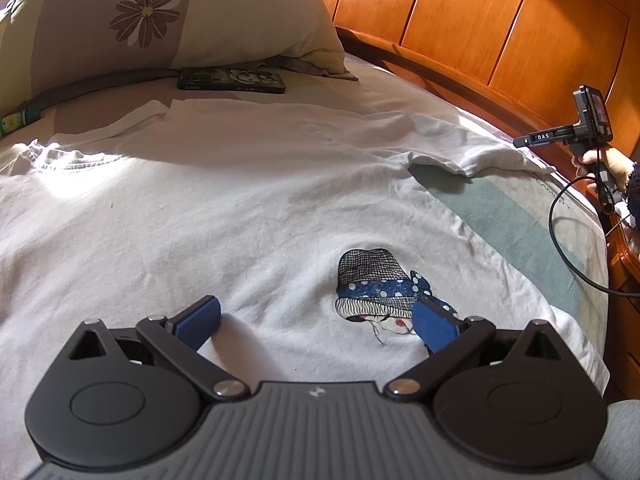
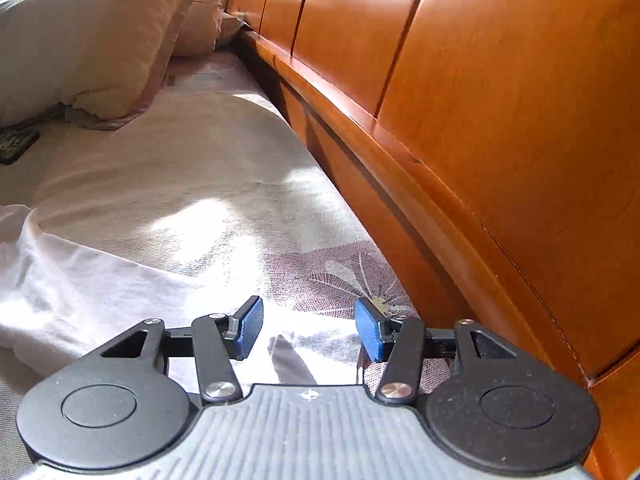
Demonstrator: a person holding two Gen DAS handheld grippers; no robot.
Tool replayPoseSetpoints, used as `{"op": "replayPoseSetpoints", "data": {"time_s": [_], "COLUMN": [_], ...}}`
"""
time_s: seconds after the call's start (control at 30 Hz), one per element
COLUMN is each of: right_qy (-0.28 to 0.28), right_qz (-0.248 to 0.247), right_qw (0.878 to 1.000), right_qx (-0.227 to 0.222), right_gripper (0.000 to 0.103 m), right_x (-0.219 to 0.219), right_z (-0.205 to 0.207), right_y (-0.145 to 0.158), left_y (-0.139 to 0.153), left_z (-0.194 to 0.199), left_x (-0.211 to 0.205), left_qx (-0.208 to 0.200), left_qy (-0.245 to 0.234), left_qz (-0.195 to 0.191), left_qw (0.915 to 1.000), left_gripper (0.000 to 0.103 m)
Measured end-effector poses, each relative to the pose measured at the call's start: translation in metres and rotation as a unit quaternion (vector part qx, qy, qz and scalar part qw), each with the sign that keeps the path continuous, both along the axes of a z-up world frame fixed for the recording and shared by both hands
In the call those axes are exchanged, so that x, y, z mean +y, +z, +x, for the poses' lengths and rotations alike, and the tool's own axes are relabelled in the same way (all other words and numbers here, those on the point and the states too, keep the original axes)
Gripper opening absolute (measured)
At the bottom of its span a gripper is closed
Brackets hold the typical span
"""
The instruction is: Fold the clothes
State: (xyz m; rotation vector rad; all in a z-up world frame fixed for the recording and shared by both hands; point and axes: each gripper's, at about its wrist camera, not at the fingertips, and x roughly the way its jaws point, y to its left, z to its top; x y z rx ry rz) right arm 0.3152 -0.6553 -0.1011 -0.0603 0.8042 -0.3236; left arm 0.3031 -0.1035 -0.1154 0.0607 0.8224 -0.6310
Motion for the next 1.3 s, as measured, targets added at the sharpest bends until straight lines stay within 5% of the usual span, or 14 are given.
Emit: {"op": "replayPoseSetpoints", "data": {"time_s": [0.07,0.17,0.33,0.47,0.57,0.67,0.77,0.87,0.97,1.0,1.2,1.3], "right_qy": [-0.010,0.001,-0.028,-0.071,-0.030,0.047,0.097,0.078,0.056,0.040,-0.046,-0.006], "right_qz": [0.015,0.044,-0.019,-0.022,-0.016,0.063,0.133,0.129,0.058,0.055,0.125,0.124], "right_qw": [1.000,0.999,0.998,0.995,0.996,0.994,0.986,0.988,0.997,0.998,0.991,0.992], "right_qx": [-0.003,-0.018,-0.046,-0.065,-0.077,-0.076,-0.033,0.028,0.005,0.001,-0.009,-0.030], "right_gripper": [0.062,0.018,0.018,0.043,0.054,0.073,0.074,0.074,0.084,0.096,0.101,0.103], "right_x": [-0.009,-0.010,-0.001,0.000,0.027,0.065,0.115,0.156,0.165,0.158,0.113,0.133], "right_z": [0.000,-0.003,0.005,0.007,0.005,0.016,0.048,0.082,0.091,0.097,0.094,0.061], "right_y": [-0.009,-0.009,-0.004,0.007,0.022,0.033,0.027,0.002,-0.012,-0.013,0.004,0.018], "left_y": [0.000,0.000,0.001,0.001,0.002,0.010,0.017,0.018,0.018,0.019,0.027,0.033], "left_z": [0.000,0.000,0.001,0.001,0.002,0.004,0.005,0.007,0.006,0.007,0.008,0.004], "left_x": [0.000,-0.002,-0.003,-0.002,-0.002,0.001,0.005,0.011,0.016,0.017,0.024,0.025], "left_qx": [0.000,-0.001,0.001,0.004,0.006,0.009,-0.003,0.000,0.002,0.004,0.006,0.001], "left_qy": [0.001,0.001,0.004,0.005,0.009,0.014,0.026,0.041,0.046,0.048,0.060,0.057], "left_qz": [0.001,0.005,0.007,0.005,0.002,-0.006,-0.008,-0.009,0.003,0.006,0.003,-0.008], "left_qw": [1.0000,1.0000,1.0000,1.0000,0.9999,0.9998,0.9996,0.9991,0.9989,0.9988,0.9981,0.9984], "left_gripper": [0.101,0.101,0.101,0.101,0.101,0.101,0.101,0.101,0.101,0.101,0.101,0.101]}}
